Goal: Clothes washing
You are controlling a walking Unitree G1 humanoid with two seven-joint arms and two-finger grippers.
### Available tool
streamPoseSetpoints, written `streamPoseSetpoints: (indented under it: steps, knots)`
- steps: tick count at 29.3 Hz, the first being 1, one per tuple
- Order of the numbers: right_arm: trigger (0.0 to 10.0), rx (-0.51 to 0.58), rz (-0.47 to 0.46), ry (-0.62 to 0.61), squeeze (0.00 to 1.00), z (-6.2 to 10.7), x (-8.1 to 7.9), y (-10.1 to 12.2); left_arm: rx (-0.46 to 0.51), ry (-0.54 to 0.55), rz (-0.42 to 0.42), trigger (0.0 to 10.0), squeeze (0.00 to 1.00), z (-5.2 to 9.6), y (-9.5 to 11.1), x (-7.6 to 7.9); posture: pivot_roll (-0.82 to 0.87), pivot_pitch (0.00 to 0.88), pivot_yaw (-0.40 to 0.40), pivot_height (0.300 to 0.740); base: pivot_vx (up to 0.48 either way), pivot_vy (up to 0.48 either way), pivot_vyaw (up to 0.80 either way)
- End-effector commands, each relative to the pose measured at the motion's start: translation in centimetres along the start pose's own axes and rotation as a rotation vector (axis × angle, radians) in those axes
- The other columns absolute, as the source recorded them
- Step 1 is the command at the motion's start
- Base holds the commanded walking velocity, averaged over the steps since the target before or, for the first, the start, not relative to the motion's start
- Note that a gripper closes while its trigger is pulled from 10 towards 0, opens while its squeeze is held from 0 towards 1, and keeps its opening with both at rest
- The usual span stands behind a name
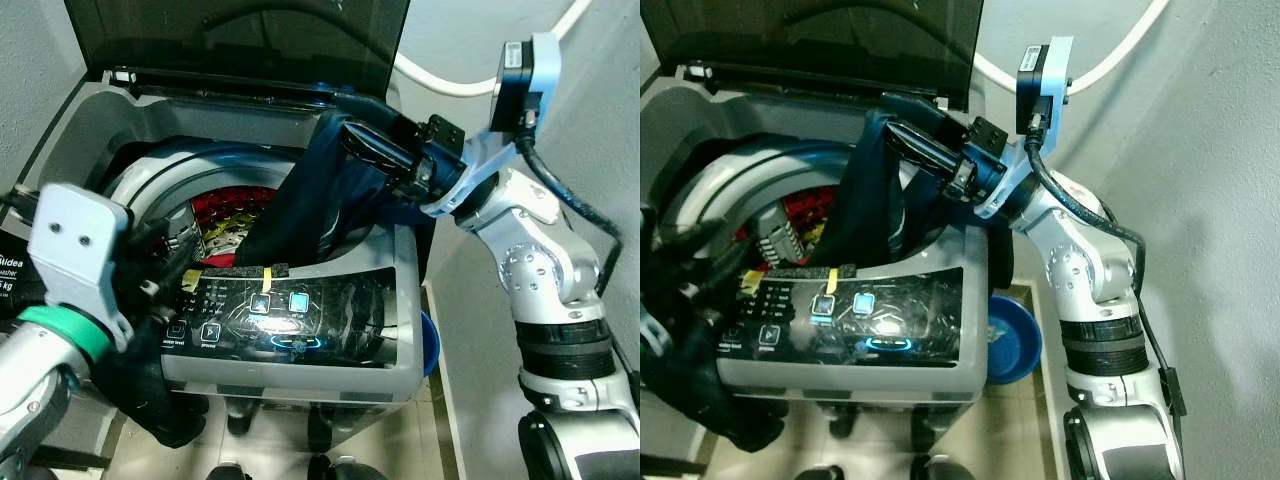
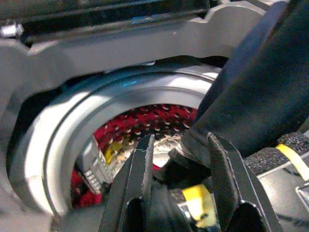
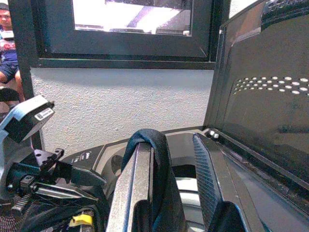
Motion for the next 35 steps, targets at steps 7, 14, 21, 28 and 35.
streamPoseSetpoints:
  steps: [7,14,21,28,35]
  knots:
    - [10.0,-0.016,-0.005,0.024,0.00,-0.3,-0.6,-0.6,-0.181,0.134,0.069,10.0,0.00,0.5,-3.4,-1.0,0.17,0.108,-0.026,0.740,0.000,0.000,0.00]
    - [10.0,-0.013,-0.005,0.017,0.00,-0.5,-0.4,-0.6,-0.218,0.216,0.213,10.0,0.00,0.0,-4.9,-2.4,0.16,0.109,-0.026,0.740,0.000,0.000,0.00]
    - [10.0,-0.008,-0.001,0.012,0.00,-0.7,-0.5,-0.4,-0.186,0.014,0.291,10.0,0.00,-1.1,-3.8,1.0,0.15,0.110,-0.017,0.740,0.000,0.000,0.00]
    - [10.0,-0.008,-0.004,0.020,0.00,-1.2,-0.8,-0.7,-0.003,0.100,0.078,10.0,0.00,-3.4,-0.6,-2.3,0.16,0.110,-0.031,0.740,0.000,0.000,0.00]
    - [10.0,-0.112,0.040,0.100,0.00,-3.1,-2.9,-3.6,0.431,-0.063,-0.023,10.0,0.00,-4.4,10.5,-1.8,0.14,0.104,-0.027,0.740,0.000,0.000,0.00]
Point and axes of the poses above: a point about 5 cm out from each wrist's last joint towards the gripper, its own z axis pointing back from the gripper into the wrist, its own y axis along the axis of the wrist's last joint, x = y × z, the point moved 6 cm from there along -z, pointing out of the wrist towards the gripper, and after that the axes turned 15 degrees about -z, right-handed, at the moved point
